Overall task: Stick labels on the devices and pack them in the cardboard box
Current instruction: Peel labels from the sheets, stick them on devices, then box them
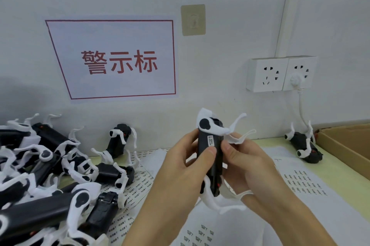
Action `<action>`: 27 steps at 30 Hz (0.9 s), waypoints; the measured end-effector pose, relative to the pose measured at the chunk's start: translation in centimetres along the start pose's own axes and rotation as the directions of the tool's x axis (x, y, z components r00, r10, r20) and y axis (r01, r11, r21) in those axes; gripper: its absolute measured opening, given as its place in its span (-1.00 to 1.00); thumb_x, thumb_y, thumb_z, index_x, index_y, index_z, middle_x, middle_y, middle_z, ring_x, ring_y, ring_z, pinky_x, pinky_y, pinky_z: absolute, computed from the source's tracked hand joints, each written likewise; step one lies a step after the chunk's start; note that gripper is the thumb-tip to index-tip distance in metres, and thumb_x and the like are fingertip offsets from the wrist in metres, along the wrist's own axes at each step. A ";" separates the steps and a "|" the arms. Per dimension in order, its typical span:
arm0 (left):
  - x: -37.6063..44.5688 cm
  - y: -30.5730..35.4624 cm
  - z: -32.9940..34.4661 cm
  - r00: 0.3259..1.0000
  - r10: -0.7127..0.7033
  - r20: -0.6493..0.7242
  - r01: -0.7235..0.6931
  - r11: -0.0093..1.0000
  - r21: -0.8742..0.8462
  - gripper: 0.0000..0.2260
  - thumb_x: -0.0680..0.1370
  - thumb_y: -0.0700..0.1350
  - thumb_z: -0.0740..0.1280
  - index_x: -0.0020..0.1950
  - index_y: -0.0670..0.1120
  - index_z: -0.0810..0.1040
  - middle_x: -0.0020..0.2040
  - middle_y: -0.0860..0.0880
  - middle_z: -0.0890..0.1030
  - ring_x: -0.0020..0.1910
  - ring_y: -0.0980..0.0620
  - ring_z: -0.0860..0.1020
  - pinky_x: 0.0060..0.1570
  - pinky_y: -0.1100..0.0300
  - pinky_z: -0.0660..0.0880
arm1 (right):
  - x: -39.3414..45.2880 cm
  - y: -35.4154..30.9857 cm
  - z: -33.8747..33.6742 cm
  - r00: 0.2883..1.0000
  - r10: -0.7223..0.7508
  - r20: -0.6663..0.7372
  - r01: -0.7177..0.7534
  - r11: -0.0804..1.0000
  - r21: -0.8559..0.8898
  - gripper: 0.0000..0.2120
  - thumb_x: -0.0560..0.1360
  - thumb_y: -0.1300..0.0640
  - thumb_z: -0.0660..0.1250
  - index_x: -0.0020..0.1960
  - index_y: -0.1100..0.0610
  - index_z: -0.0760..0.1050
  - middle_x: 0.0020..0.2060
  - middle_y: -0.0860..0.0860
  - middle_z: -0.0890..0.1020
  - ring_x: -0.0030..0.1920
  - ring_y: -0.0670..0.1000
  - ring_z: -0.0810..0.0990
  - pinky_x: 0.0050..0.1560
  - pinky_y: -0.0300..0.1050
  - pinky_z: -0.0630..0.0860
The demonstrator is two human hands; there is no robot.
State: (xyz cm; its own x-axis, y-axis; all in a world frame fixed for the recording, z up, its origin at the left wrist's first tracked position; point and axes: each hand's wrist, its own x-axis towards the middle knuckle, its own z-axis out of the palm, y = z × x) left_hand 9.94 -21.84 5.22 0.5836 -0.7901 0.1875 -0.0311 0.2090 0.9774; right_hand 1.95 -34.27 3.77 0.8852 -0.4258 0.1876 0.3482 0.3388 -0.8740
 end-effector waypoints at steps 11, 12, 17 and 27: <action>0.6 -0.9 -0.2 0.970 0.037 -0.239 -0.096 0.966 -0.240 -0.55 0.32 0.02 0.47 0.22 0.04 0.63 0.05 -0.06 0.70 -0.16 0.02 0.67 -0.25 0.12 0.59 | -0.9 -3.4 1.2 0.836 -0.459 -0.302 0.096 0.663 -0.743 -0.93 0.43 0.07 0.42 -0.11 -0.08 0.63 -0.30 -0.13 0.65 -0.34 -0.21 0.57 -0.27 -0.39 0.46; 0.7 -0.9 -0.1 0.964 0.040 -0.262 -0.113 0.956 -0.270 -0.54 0.32 0.01 0.47 0.22 0.04 0.62 0.07 -0.06 0.70 -0.16 0.03 0.67 -0.29 0.20 0.56 | -1.0 -3.7 1.7 0.840 -0.473 -0.264 0.101 0.616 -0.782 -0.91 0.44 0.10 0.42 -0.20 -0.07 0.65 -0.36 -0.17 0.66 -0.40 -0.22 0.55 -0.36 -0.43 0.43; 0.8 -1.0 0.3 0.951 0.069 -0.302 -0.159 0.945 -0.285 -0.54 0.39 0.01 0.43 0.28 0.04 0.55 0.14 -0.07 0.69 0.03 -0.06 0.70 -0.18 0.14 0.58 | -1.7 -2.9 4.7 0.883 -0.421 -0.206 0.046 0.516 -0.855 -0.84 0.44 0.05 0.42 -0.31 -0.10 0.66 -0.41 -0.27 0.63 -0.46 -0.22 0.55 -0.44 -0.43 0.39; 0.7 -0.9 0.6 0.921 0.175 -0.347 -0.243 0.956 -0.163 -0.71 0.46 0.04 0.49 0.14 0.27 0.58 0.13 0.12 0.67 0.02 -0.04 0.70 -0.33 0.25 0.55 | -1.5 -1.3 6.3 0.777 -0.545 -0.315 -0.022 0.477 -0.879 -0.86 0.40 -0.08 0.45 -0.34 -0.19 0.62 -0.36 -0.44 0.59 -0.33 -0.22 0.59 -0.27 -0.25 0.52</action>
State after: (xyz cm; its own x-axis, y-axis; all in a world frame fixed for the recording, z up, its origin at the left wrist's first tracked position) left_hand 9.88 -22.97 4.53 0.8140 -0.4910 0.3104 -0.0398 0.4859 0.8731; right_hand 2.08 -28.76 7.46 0.4005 -0.7800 0.4808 -0.1249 -0.5663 -0.8147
